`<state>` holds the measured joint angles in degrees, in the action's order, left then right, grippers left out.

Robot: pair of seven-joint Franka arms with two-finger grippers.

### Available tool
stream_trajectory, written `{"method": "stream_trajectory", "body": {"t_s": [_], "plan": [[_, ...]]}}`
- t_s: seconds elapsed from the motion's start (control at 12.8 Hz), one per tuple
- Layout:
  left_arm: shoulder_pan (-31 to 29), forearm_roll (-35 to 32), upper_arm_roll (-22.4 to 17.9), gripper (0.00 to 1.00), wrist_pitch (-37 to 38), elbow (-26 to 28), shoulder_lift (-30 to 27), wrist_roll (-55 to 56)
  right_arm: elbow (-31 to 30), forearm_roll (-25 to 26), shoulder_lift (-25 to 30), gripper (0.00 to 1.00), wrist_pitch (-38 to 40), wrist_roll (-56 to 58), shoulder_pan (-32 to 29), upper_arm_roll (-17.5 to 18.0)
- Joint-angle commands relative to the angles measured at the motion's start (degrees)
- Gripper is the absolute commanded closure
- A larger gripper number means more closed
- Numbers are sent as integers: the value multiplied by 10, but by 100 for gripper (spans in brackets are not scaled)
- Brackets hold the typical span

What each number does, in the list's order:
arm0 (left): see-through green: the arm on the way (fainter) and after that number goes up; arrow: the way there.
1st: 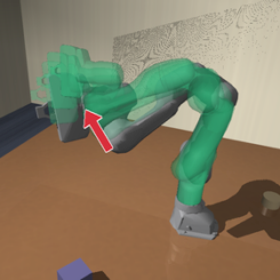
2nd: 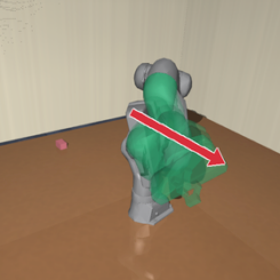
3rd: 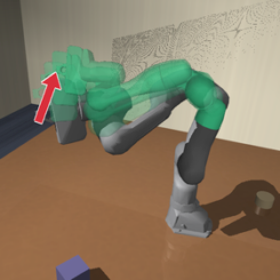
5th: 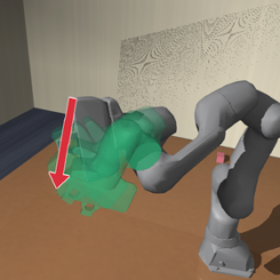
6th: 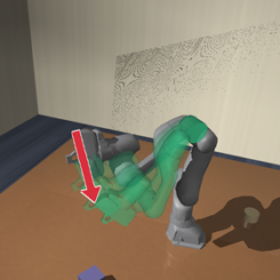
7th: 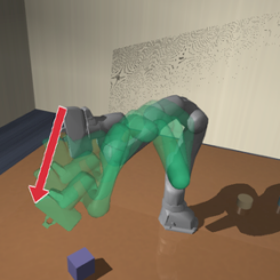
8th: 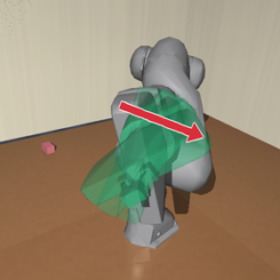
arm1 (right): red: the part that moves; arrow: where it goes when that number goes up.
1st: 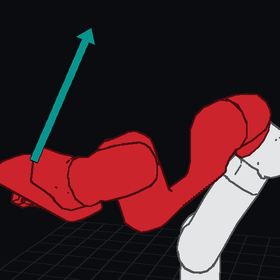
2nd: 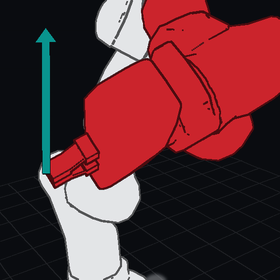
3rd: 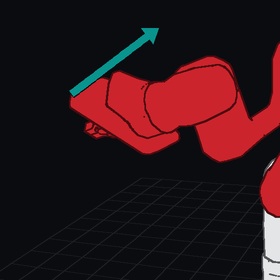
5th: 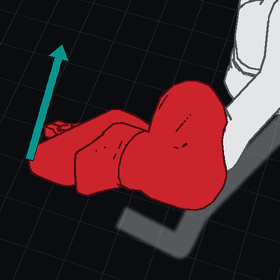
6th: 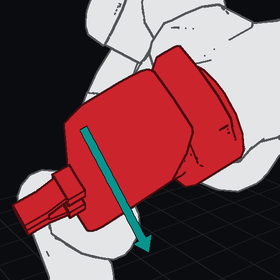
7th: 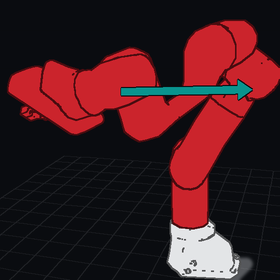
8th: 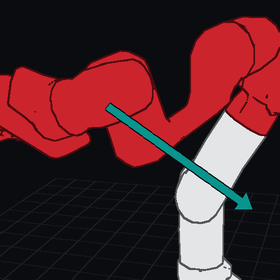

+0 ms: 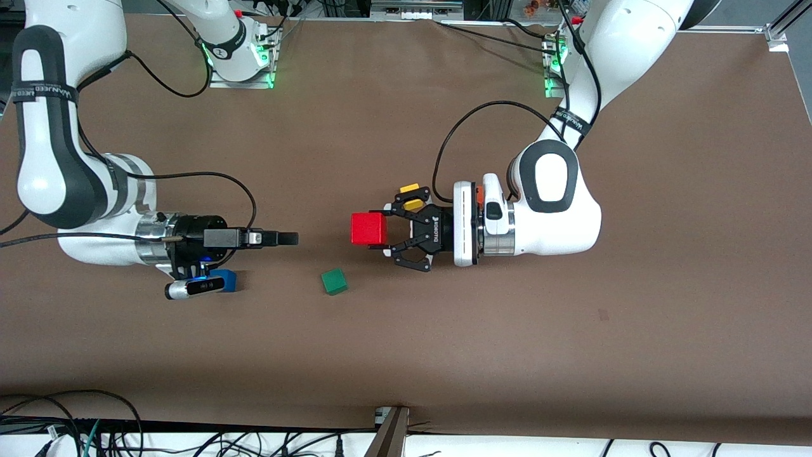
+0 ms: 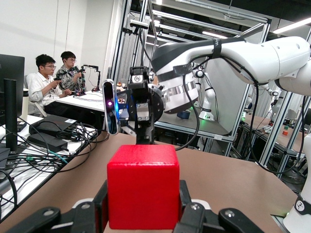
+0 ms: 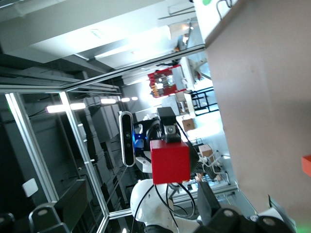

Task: Pass red block to right arm, stack on blue
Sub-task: 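Carry the red cube toward the right gripper while the right gripper approaches, then close the right gripper on the red cube held by the left gripper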

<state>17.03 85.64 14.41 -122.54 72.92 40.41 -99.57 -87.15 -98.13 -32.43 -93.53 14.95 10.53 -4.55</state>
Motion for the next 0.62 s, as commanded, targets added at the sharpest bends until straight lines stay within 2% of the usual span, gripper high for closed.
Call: {"method": "stream_trajectory", "body": {"t_s": [0.0, 0.23, 0.55], "plan": [[5, 22, -2, 100, -7, -20, 12, -24, -5, -46, -14, 0, -5, 53, 12, 2], [10, 22, -1, 100, -7, -22, 17, -24, -6, -58, -31, 0, -17, 92, 25, 2], [11, 24, -2, 100, -7, -21, 19, -26, -5, -91, -31, 0, -78, 92, 66, 2]]}}
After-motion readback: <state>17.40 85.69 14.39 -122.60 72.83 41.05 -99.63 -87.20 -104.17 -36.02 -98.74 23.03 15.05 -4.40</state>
